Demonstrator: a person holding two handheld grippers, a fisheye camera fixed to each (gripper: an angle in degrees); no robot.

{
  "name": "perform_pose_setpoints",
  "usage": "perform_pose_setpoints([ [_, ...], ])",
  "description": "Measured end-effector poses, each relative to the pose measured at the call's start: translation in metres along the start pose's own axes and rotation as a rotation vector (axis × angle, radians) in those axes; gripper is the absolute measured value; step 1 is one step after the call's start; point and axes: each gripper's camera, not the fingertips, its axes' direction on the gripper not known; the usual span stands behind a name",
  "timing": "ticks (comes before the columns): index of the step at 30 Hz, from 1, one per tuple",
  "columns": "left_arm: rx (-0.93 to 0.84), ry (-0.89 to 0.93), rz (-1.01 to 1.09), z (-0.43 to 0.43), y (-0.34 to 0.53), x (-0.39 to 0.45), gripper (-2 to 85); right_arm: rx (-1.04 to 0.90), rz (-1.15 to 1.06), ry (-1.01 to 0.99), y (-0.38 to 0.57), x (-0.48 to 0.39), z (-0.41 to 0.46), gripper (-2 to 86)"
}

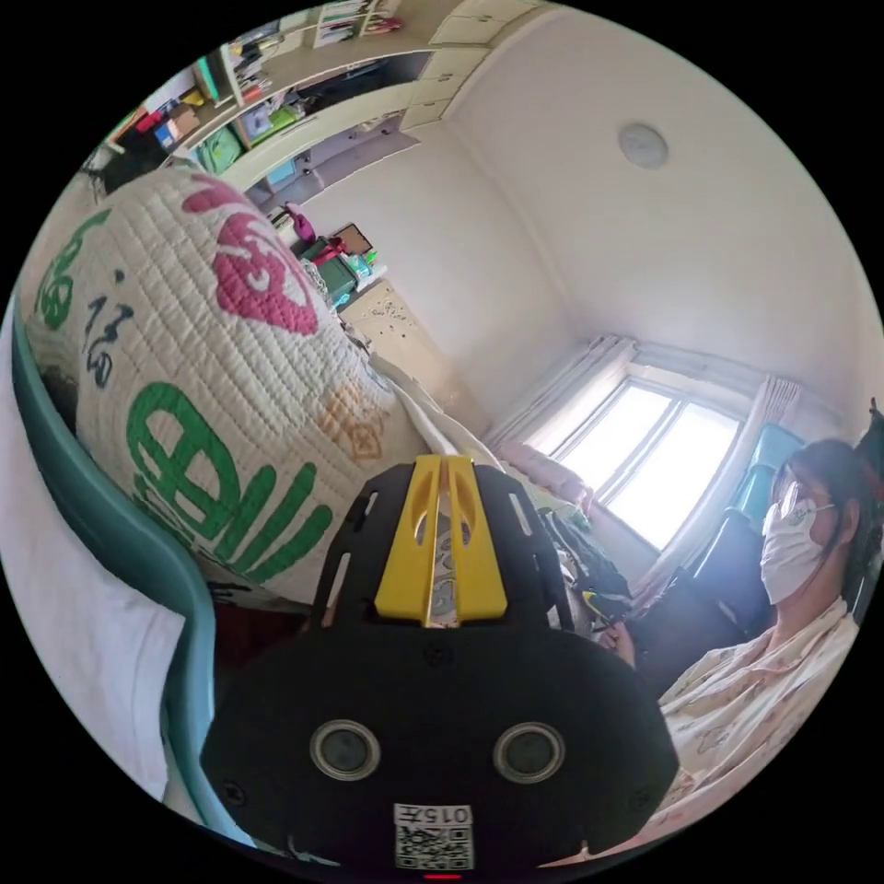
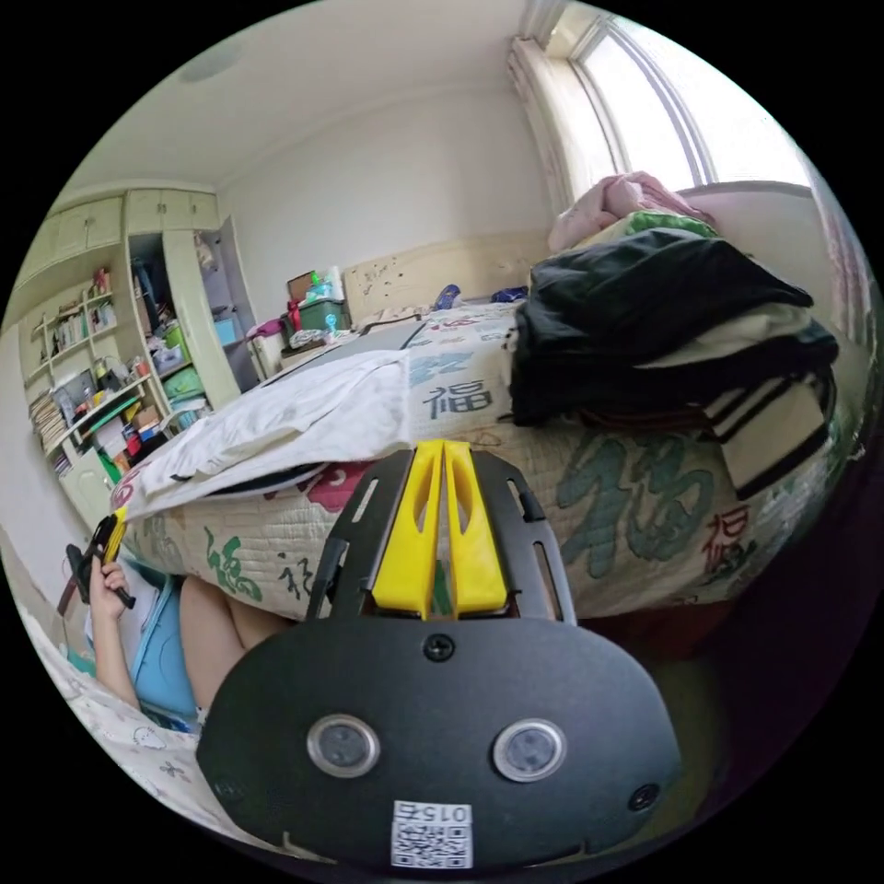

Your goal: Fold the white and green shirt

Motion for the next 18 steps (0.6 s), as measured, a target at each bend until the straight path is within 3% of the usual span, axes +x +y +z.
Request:
perform_pose_setpoints([
  [8, 0.014, -0.022, -0.006, 0.005, -0.005, -0.001, -0.7, -0.056, -0.192, -0.06, 0.002, -0.004, 0.013, 7.6],
  [18, -0.033, -0.01, -0.052, 0.012, 0.008, -0.021, -0.7, -0.012, -0.176, 0.015, -0.004, -0.017, 0.06, 5.5],
])
